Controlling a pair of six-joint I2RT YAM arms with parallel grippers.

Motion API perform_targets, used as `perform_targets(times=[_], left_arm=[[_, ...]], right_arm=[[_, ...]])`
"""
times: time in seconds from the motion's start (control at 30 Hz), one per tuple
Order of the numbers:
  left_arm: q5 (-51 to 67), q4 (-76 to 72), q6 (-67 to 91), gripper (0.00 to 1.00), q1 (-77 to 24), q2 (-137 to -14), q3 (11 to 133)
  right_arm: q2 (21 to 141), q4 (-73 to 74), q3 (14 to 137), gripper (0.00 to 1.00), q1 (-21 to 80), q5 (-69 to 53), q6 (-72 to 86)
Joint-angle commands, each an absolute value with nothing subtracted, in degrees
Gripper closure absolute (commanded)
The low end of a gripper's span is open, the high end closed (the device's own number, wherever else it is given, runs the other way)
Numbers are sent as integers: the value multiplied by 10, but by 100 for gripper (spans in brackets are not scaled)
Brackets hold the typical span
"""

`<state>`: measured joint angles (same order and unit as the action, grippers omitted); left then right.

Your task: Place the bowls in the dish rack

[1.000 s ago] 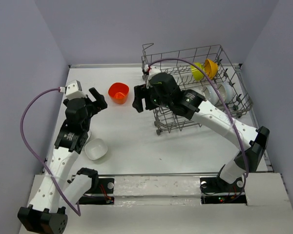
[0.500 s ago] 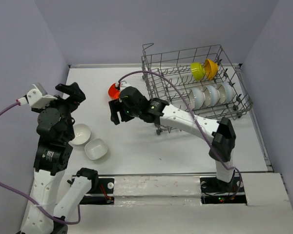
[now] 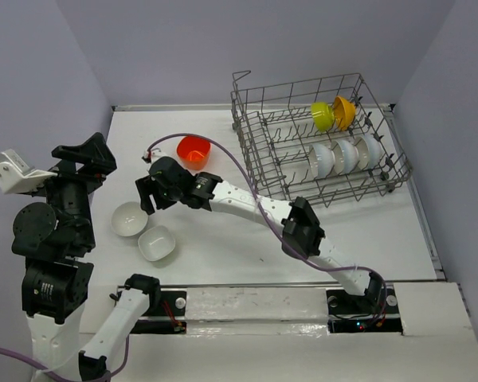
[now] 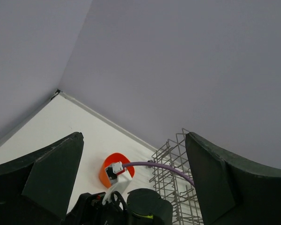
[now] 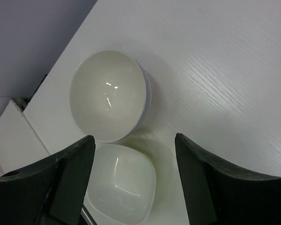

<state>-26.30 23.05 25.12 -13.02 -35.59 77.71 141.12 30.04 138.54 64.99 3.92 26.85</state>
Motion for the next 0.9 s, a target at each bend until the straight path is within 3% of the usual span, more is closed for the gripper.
perform_targets(times=[0.0, 0.87], left_arm=[[-248, 238, 247, 1, -127, -351, 780], [-231, 243, 252, 1, -127, -333, 766]], right_arm=[[1430, 255, 1418, 26, 661, 32, 266], [1535, 170, 1448, 31, 700, 123, 250]])
